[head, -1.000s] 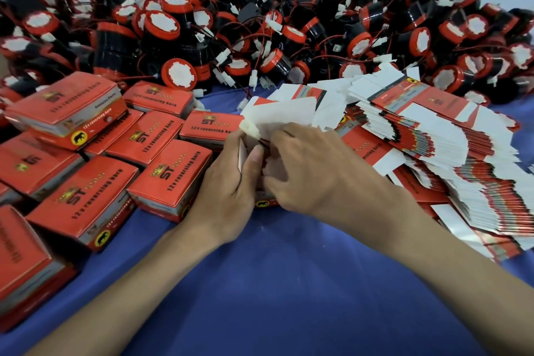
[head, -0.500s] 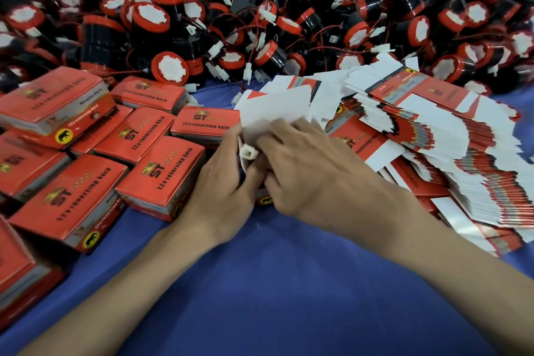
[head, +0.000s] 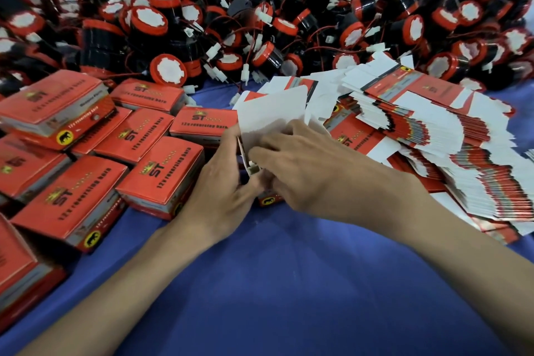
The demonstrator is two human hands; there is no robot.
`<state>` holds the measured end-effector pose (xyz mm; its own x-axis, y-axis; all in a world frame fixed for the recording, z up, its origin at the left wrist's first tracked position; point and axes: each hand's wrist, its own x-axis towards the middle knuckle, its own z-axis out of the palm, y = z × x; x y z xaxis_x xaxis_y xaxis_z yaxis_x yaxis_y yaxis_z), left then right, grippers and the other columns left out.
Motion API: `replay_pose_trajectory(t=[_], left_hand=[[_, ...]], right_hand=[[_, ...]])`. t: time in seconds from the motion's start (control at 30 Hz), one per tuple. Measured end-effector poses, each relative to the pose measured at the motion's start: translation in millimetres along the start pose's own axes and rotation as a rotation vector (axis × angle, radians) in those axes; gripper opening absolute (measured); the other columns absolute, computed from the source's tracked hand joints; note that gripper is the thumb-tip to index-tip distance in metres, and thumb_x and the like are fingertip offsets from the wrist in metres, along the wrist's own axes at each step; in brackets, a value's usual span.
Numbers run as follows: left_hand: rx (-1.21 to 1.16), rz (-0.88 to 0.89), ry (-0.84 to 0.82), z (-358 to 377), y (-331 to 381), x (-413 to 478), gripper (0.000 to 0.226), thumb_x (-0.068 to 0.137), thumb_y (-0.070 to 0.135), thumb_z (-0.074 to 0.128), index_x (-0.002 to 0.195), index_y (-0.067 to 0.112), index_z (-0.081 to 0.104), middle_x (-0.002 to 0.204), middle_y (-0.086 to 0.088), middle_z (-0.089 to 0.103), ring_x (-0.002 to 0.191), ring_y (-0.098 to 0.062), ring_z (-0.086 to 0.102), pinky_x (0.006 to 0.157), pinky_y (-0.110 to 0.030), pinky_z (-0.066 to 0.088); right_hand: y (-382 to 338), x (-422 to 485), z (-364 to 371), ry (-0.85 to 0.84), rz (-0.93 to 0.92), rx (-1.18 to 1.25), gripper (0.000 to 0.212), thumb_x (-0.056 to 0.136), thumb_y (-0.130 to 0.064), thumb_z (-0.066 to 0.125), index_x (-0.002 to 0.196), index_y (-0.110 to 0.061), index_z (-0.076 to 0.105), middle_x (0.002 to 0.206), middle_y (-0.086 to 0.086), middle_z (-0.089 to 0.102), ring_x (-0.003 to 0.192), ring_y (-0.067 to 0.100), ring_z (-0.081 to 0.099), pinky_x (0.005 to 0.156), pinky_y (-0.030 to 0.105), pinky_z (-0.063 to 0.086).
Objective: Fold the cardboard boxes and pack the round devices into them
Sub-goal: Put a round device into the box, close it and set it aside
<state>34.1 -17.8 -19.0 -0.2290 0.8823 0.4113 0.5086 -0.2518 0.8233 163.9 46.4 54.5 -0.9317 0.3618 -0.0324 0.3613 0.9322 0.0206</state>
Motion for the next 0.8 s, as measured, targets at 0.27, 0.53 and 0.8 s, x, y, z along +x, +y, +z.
replay_pose_trajectory(t=[0.27, 0.53, 0.8], left_hand=[[0.052, 0.124, -0.063, -2, -2, -1, 0.05, 0.09, 0.062, 0.035, 0.106, 0.015, 0.033, 0.095, 0.04, 0.048, 0.081, 0.01, 0.053, 0.067, -0.015, 0.039], [-0.107, 0.021, -0.134, -2, 1, -3, 0.035, 0.081, 0.045, 0.047, 0.11, 0.029, 0.035, 0.099, 0.038, 0.052, 0.093, 0.006, 0.055, 0.079, -0.021, 0.046], [-0.291, 0.042, -0.205, -5, 7, -4, 0.023, 0.087, 0.013, 0.05, 0.103, 0.022, 0.035, 0.088, 0.035, 0.053, 0.087, 0.009, 0.052, 0.078, -0.01, 0.041]], right_hand=[[0, -3, 7, 0.288, -0.162, 0.067, 0.018, 0.082, -0.004, 0.058, 0.1, -0.005, 0.061, 0.091, 0.007, 0.06, 0.075, 0.028, 0.055, 0.07, 0.041, 0.042], [11, -5, -4, 0.166, -0.224, 0.086, 0.013, 0.08, -0.009, 0.056, 0.086, -0.011, 0.068, 0.083, 0.001, 0.062, 0.072, 0.024, 0.056, 0.056, 0.037, 0.043], [8, -7, 0, 0.215, -0.218, 0.06, 0.032, 0.089, -0.044, 0.053, 0.081, -0.014, 0.062, 0.08, -0.003, 0.056, 0.073, 0.011, 0.039, 0.069, 0.026, 0.033]])
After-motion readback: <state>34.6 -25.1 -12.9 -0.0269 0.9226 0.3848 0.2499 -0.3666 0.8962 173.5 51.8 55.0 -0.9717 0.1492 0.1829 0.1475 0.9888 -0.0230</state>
